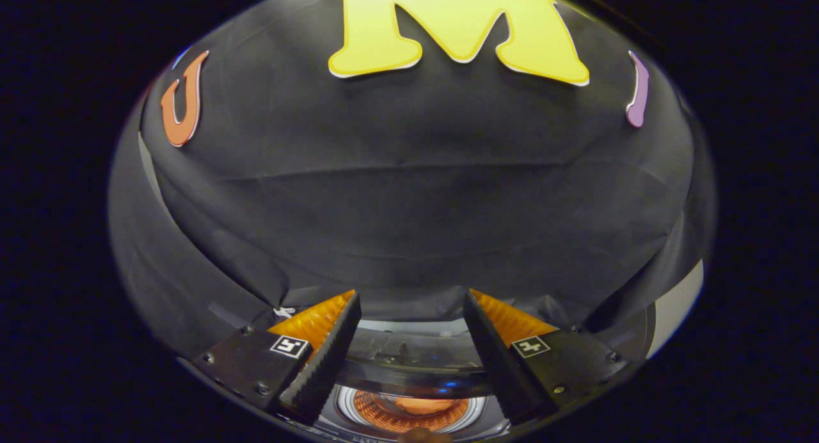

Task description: Put the clothes into the washing machine and then close the washing machine lid.

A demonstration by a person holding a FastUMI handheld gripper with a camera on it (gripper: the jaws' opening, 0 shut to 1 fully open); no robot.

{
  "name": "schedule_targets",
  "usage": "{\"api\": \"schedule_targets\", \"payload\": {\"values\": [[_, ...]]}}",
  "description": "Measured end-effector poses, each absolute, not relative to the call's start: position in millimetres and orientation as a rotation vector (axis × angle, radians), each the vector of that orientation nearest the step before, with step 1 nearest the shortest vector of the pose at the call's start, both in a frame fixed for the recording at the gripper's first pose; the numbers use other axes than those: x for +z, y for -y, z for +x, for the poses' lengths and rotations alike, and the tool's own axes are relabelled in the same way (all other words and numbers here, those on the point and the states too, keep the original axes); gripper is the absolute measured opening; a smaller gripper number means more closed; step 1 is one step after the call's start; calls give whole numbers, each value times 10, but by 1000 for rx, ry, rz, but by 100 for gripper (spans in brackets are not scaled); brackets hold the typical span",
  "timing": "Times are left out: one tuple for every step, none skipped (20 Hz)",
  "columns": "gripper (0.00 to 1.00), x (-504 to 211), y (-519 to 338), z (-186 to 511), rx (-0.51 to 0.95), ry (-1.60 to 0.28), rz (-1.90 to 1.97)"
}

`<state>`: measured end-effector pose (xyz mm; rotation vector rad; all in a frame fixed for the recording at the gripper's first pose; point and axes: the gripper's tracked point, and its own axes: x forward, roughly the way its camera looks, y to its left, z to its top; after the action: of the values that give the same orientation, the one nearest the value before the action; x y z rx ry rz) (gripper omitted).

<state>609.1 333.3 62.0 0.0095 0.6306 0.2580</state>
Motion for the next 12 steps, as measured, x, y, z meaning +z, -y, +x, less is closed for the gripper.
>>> {"api": "schedule_targets", "payload": {"values": [[100, 622, -3324, 6088, 258, -623, 9], [100, 631, -3321, 6083, 257, -617, 8], [100, 630, -3323, 6084, 257, -612, 8], [100, 628, -3325, 6081, 257, -607, 8], [100, 638, -3324, 6076, 256, -595, 8], [100, 650, -3321, 6082, 257, -578, 7], [100, 660, -3314, 6075, 258, -561, 7], [100, 659, -3317, 6063, 256, -547, 7], [100, 658, -3314, 6038, 252, -538, 8], [100, 668, -3315, 6002, 247, -531, 9], [100, 674, -3308, 5980, 243, -526, 10], [100, 668, -3301, 5960, 241, -520, 11]]}}
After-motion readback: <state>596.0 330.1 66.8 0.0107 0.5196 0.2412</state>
